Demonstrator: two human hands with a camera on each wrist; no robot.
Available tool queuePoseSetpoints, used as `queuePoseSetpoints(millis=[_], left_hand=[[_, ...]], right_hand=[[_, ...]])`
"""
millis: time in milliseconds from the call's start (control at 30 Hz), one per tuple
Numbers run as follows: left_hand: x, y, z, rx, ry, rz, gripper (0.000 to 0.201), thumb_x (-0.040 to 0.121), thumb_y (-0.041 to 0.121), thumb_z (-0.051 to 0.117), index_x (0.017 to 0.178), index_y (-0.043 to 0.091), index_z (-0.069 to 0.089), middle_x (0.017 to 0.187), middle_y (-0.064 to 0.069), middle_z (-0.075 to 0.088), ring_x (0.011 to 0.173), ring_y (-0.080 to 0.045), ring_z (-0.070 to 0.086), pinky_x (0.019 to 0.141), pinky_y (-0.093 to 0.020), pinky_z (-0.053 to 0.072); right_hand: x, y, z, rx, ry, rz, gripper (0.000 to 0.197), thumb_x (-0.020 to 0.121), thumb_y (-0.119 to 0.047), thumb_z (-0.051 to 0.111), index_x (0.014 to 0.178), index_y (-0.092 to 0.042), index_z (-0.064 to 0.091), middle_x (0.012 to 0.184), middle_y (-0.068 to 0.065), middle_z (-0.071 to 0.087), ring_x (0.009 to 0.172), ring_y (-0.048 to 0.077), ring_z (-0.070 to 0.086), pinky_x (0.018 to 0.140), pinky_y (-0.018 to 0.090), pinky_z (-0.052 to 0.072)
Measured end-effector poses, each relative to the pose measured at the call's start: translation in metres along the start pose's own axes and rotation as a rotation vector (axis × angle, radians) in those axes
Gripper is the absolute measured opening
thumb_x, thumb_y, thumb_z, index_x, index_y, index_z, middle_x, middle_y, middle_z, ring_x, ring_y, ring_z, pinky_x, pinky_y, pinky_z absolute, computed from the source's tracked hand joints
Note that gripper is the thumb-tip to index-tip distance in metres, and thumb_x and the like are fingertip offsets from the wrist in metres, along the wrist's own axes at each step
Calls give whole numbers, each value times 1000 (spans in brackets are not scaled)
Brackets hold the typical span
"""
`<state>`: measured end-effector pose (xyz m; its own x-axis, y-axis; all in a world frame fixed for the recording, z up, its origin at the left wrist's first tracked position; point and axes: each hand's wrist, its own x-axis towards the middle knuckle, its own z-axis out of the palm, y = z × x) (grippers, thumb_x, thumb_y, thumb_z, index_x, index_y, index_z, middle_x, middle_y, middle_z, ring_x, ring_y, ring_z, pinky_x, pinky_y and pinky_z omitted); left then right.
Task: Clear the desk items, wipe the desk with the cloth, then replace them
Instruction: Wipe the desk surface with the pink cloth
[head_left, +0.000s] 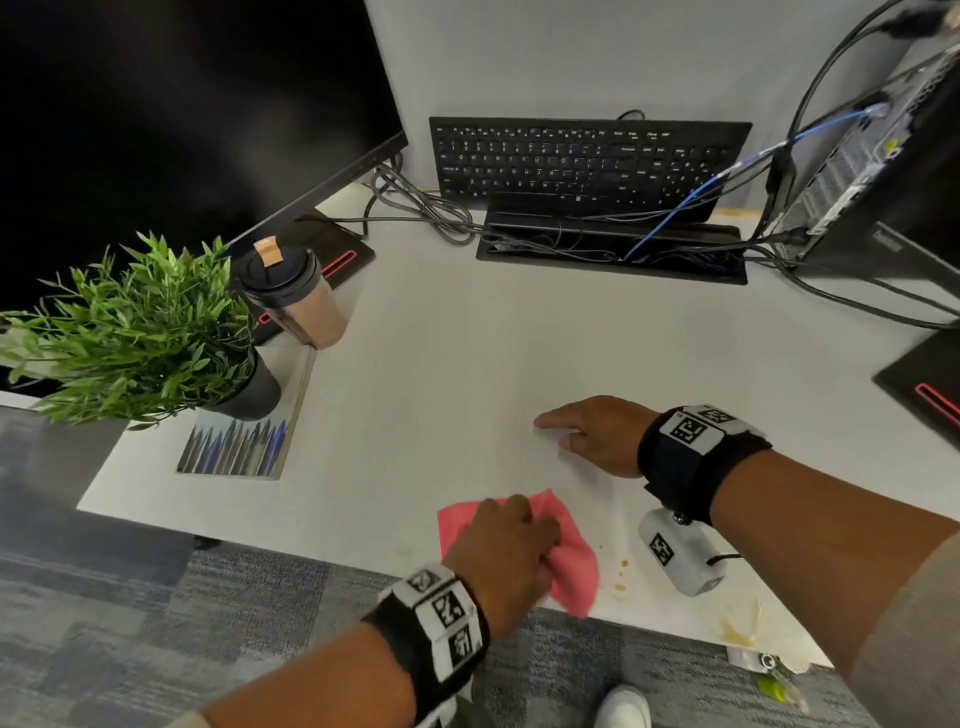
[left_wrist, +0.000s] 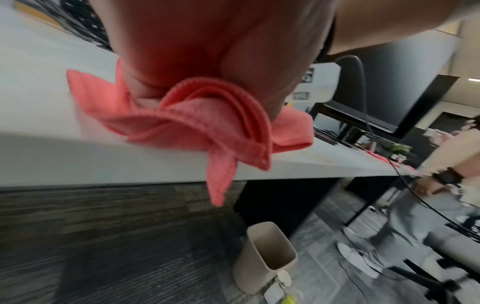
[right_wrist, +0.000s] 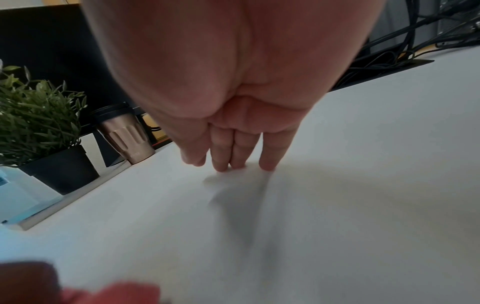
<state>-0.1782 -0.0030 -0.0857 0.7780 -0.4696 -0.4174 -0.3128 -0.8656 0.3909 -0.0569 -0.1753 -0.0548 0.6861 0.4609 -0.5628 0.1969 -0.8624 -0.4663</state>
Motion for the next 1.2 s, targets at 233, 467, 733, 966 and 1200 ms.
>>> queuePoseSetpoints(millis=[233, 467, 733, 966, 1200], left_hand=[[0, 14, -10, 11, -52, 77, 30, 84, 34, 45, 112, 28, 51, 106, -5, 53, 99, -28, 51, 86, -48, 49], [45, -48, -49, 7, 110, -203, 36, 76, 43, 39, 108, 31, 50, 104, -8, 54, 96, -33, 53, 84, -48, 48], [18, 15, -7, 85, -47, -28, 35, 84, 41, 44, 118, 34, 49, 112, -2, 52, 103, -28, 47, 92, -48, 43], [-24, 49, -4, 154, -253, 135, 37, 90, 34, 48, 126, 27, 47, 128, -9, 49, 120, -34, 44, 103, -57, 36], [-57, -73, -31, 90, 162, -292, 37, 80, 53, 37, 110, 35, 52, 102, 4, 55, 91, -23, 53, 77, -41, 50]], right_hand=[[-12, 3, -1, 102, 35, -23, 41, 99, -23, 43, 139, -27, 45, 148, -5, 43, 134, 15, 40, 111, 24, 26], [-18, 14, -7, 160, 146, 55, 41, 97, -18, 43, 136, -24, 49, 143, 0, 49, 131, 19, 44, 111, 31, 31], [-22, 17, 1, 120, 100, 49, 41, 99, -20, 39, 138, -29, 47, 148, -5, 43, 135, 15, 39, 107, 22, 25], [-21, 9, 11, 99, 84, 10, 41, 99, -21, 38, 139, -30, 45, 148, -10, 42, 135, 13, 38, 106, 20, 23], [-20, 2, 12, 116, 92, 5, 41, 100, -25, 36, 140, -32, 42, 149, -9, 40, 136, 14, 37, 109, 22, 23]])
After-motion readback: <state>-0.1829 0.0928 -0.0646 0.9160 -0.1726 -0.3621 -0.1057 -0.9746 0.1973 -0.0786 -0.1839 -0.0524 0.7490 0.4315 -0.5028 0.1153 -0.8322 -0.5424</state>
